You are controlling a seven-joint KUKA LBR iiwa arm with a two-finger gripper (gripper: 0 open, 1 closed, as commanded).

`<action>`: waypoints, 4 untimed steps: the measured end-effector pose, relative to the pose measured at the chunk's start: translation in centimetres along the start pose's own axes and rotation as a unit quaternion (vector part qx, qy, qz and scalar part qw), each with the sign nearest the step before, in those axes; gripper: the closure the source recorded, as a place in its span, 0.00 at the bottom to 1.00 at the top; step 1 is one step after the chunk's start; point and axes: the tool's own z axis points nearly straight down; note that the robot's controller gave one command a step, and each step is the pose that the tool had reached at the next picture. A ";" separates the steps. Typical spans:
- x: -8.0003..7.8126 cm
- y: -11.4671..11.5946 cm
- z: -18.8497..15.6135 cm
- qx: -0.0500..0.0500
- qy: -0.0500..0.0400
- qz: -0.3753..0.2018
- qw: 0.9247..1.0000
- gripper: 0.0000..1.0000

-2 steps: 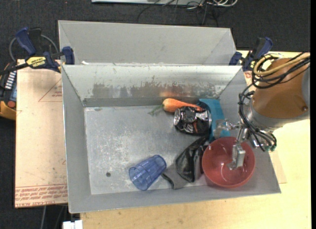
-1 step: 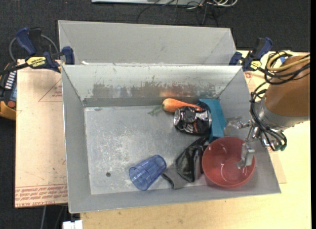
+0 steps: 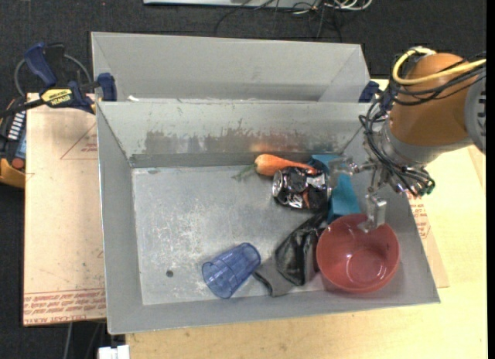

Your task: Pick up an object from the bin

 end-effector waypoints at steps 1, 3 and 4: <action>-0.4 0.8 4.9 0.001 -0.010 0.096 0.995 0.00; 3.1 5.9 6.8 0.001 -0.003 -0.247 0.969 1.00; 3.1 5.8 6.5 0.000 -0.002 -0.246 0.969 1.00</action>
Offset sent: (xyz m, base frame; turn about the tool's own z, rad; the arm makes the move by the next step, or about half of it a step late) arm -0.0523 0.0403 -0.0692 -0.4988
